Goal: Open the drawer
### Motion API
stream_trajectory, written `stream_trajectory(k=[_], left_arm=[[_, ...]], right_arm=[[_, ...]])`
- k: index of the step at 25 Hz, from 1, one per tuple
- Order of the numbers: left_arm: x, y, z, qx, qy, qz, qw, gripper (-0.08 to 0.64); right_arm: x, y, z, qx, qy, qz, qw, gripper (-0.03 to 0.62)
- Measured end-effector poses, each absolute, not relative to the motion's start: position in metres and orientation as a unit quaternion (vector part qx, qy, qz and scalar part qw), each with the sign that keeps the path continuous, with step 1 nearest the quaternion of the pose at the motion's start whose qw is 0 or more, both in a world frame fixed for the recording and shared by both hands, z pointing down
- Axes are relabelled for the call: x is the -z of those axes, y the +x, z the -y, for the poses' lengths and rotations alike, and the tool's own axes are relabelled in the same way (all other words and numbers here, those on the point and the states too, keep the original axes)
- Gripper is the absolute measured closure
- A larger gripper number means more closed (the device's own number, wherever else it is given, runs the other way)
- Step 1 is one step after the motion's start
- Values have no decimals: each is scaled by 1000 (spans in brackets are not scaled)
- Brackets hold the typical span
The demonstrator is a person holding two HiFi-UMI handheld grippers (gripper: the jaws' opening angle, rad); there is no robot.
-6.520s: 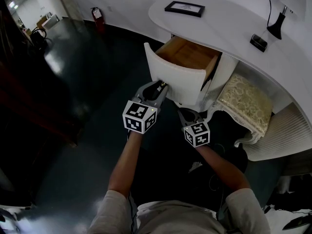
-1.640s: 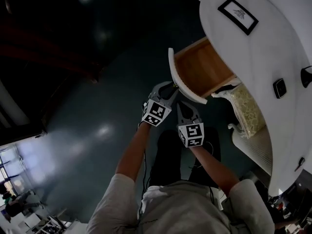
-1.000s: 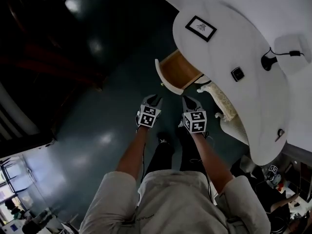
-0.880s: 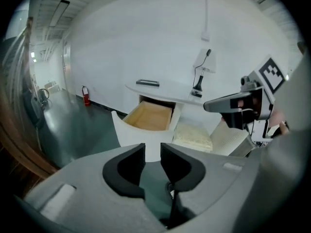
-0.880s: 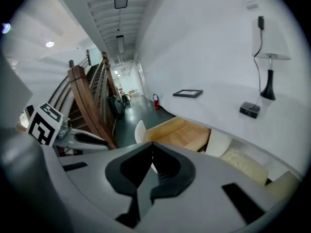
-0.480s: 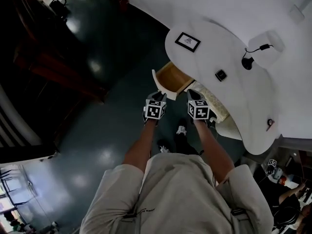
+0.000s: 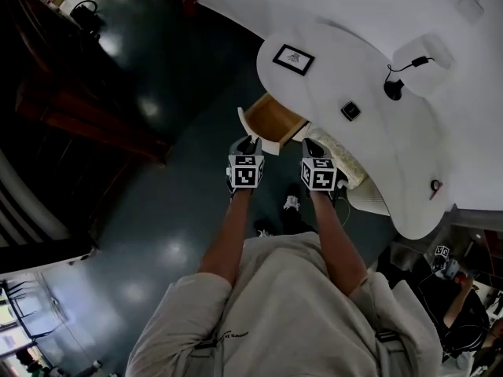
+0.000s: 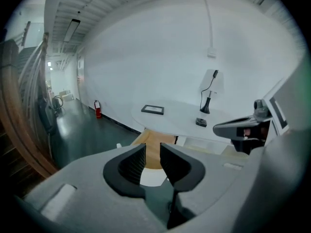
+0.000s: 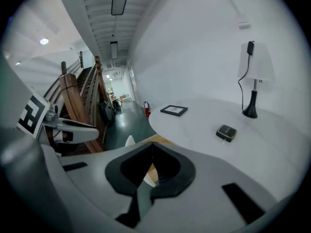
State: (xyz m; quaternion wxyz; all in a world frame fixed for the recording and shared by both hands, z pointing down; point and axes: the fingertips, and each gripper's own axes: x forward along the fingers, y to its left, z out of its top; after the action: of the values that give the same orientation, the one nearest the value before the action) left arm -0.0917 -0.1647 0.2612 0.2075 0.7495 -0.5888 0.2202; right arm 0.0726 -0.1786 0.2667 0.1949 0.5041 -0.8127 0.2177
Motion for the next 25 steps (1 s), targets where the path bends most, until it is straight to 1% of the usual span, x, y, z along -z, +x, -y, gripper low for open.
stream_trajectory(k=[3,6,8,12,16,20,25], left_arm=[[-265,-95,154,-213,733,606,224,462],[-265,-97,142,-179,720,622,248,462],[-260,-96,140,-166,722,626,245,463],[-252,-99,146,-174,725,627,226,475],[-250,-96,150,-192,729,622,212,549],[-259,-86,148,-203,743,600,216,550],[-269,-71,141,-186,754,579,247,549]], right_arm=[[-281,83,166,-242,523,794,193,577],[-284,79,162,-230,509,803,208,577],[-278,77,167,-221,503,810,205,577],[-269,72,176,-211,503,815,197,577],[-269,67,176,-210,501,816,199,577],[-277,60,170,-218,499,813,207,577],[-289,58,160,-223,492,813,220,577]])
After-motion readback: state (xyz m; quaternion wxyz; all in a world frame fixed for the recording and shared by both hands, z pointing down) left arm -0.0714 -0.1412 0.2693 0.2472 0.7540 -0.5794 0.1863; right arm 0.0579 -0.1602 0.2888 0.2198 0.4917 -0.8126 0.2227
